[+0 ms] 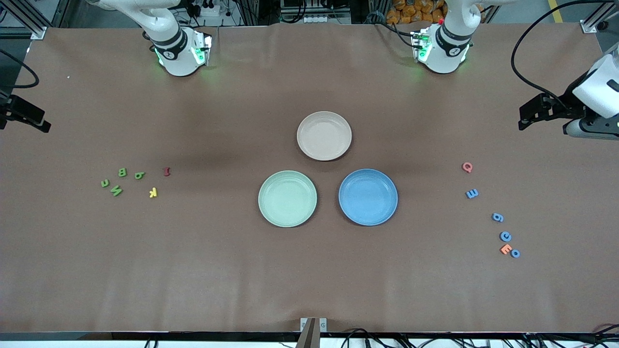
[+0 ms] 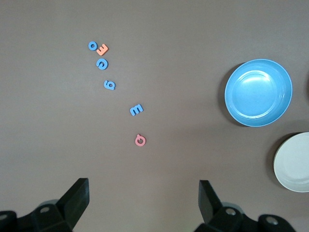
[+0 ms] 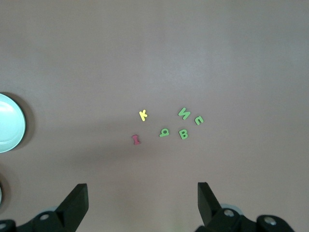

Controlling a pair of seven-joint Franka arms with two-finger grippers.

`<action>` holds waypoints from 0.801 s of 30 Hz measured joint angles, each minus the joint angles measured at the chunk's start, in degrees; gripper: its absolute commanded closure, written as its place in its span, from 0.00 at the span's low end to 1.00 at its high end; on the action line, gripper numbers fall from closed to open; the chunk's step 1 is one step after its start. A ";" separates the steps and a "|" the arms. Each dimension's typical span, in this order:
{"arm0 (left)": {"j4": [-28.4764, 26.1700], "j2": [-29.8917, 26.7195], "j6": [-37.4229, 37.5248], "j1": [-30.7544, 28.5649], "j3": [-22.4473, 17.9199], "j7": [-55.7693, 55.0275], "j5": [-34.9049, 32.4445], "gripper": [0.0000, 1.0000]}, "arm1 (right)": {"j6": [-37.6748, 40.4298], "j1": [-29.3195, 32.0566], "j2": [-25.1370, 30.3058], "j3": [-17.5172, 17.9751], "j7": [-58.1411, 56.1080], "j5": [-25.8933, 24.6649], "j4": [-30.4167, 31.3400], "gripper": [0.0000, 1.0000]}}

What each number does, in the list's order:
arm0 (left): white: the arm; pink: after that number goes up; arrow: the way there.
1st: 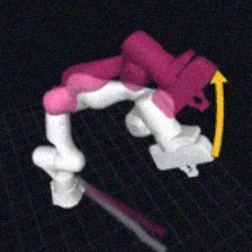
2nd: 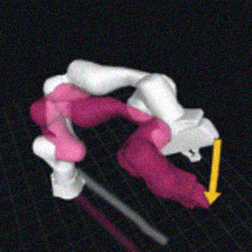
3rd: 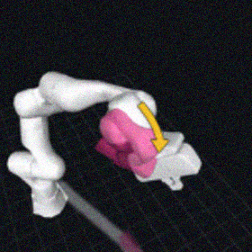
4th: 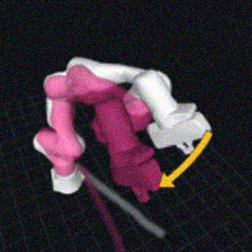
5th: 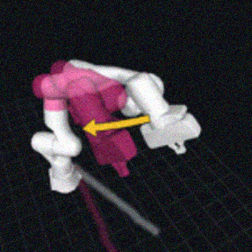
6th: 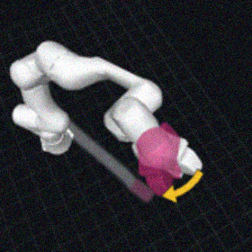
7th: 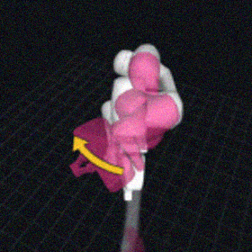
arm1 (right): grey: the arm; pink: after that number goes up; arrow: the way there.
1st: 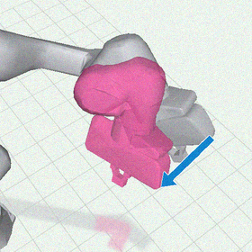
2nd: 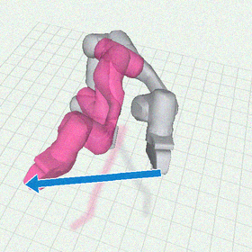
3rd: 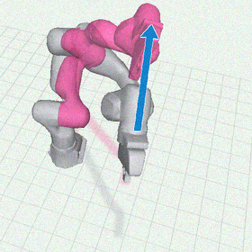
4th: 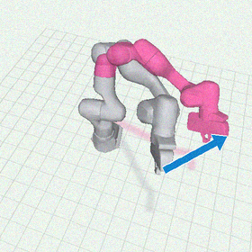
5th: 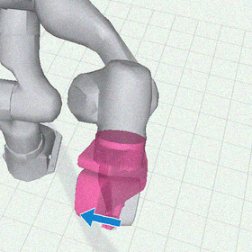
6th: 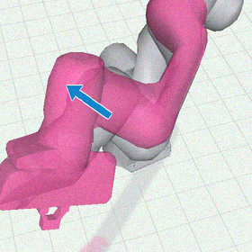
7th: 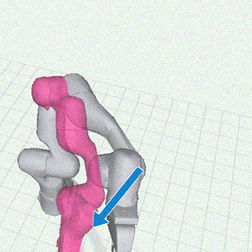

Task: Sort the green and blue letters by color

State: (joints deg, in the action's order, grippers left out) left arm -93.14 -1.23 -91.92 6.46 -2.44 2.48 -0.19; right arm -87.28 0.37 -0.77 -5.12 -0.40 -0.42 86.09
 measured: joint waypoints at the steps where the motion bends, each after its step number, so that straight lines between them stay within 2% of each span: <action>1: 0.00 0.00 0.00 0.00 0.00 0.00 0.00 0.00 | -0.01 -0.05 -0.07 0.01 0.00 0.00 0.01 0.00; 15: -0.10 1.34 0.36 0.08 0.05 0.16 0.00 0.00 | -0.01 -0.09 -0.29 0.00 0.01 0.00 0.02 0.00; 24: -2.74 3.45 -0.29 0.07 0.05 0.16 0.00 0.00 | -0.01 -0.11 -0.31 0.01 0.01 0.00 0.03 0.00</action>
State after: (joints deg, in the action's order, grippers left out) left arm -95.88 2.22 -92.21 6.53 -2.39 2.63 -0.19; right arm -87.29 0.26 -1.08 -5.11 -0.39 -0.42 86.11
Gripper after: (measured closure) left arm 0.000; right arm 0.000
